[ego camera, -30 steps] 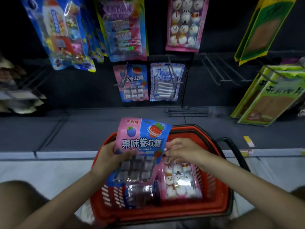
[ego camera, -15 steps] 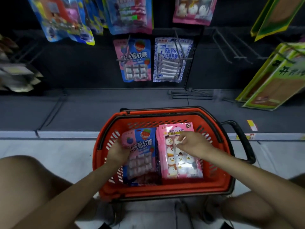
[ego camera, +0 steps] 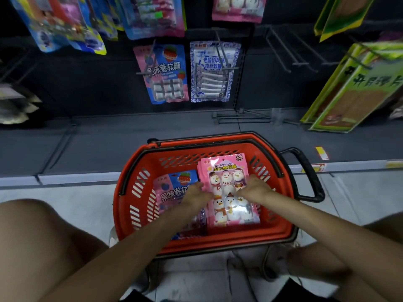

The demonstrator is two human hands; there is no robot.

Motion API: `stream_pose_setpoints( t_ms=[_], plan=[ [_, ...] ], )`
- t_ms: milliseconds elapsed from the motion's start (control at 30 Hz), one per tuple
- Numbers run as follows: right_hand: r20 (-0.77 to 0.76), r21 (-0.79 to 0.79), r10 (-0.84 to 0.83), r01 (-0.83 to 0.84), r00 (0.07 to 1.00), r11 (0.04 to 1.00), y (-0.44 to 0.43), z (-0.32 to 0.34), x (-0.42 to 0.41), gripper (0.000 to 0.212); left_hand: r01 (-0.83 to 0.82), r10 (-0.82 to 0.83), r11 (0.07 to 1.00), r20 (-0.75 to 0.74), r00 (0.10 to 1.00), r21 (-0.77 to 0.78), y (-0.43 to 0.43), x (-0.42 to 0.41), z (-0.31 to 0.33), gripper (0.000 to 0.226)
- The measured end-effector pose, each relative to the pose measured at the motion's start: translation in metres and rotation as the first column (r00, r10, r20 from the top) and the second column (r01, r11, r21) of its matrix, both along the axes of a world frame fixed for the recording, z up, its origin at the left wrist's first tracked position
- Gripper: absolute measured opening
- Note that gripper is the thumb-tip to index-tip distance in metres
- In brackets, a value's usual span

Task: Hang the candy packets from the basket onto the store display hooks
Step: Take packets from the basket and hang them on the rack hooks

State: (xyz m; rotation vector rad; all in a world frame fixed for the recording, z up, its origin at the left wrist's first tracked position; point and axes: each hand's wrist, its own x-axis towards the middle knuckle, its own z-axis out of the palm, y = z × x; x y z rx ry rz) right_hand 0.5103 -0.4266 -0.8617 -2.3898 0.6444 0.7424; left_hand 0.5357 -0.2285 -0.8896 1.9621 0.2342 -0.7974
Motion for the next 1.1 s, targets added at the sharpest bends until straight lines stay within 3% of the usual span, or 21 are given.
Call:
stream_pose_setpoints(
  t_ms=[100, 233, 333, 400, 500, 700, 900, 1100],
  plan=[
    [0.032, 0.02, -0.031, 0.031, 0.999, 0.999, -0.003, -0.009, -0.002, 0.071, -0.144, 0.14, 0.988, -0.08, 0.987, -0.049, -0.019, -0.004, 0.0, 0.063],
    [0.111, 0.023, -0.049, 0.047, 0.993, 0.999, -0.004, -0.003, -0.007, 0.059, -0.27, 0.259, 0.959, -0.132, 0.957, -0.08, -0.024, -0.006, 0.0, 0.014],
    [0.204, 0.072, -0.075, 0.062, 0.976, 0.995, -0.007, 0.001, -0.008, 0.055, -0.28, 0.255, 0.945, -0.153, 0.955, -0.171, -0.018, -0.009, 0.009, 0.031],
    [0.246, 0.197, -0.152, 0.104, 0.957, 0.975, -0.013, 0.005, -0.007, 0.052, -0.264, 0.237, 0.937, -0.139, 0.961, -0.23, -0.012, -0.006, 0.015, 0.037],
    [0.287, 0.432, -0.299, 0.156, 0.91, 0.888, -0.018, 0.021, -0.005, 0.047, -0.19, 0.191, 0.931, -0.029, 0.981, -0.311, -0.002, -0.002, 0.038, 0.026],
    [0.446, 0.654, -0.436, 0.048, 0.782, 0.755, -0.016, 0.086, -0.003, 0.049, -0.022, 0.141, 0.898, 0.24, 0.961, -0.44, -0.001, 0.015, 0.112, 0.026],
    [0.522, 0.78, -0.608, -0.048, 0.598, 0.624, -0.019, 0.148, 0.004, 0.039, 0.039, 0.174, 0.834, 0.329, 0.928, -0.551, -0.019, 0.038, 0.179, 0.03],
    [0.57, 0.792, -0.683, -0.083, 0.456, 0.605, -0.032, 0.187, 0.022, 0.026, 0.098, 0.229, 0.852, 0.535, 0.813, -0.514, -0.035, 0.069, 0.233, 0.022]
  ],
)
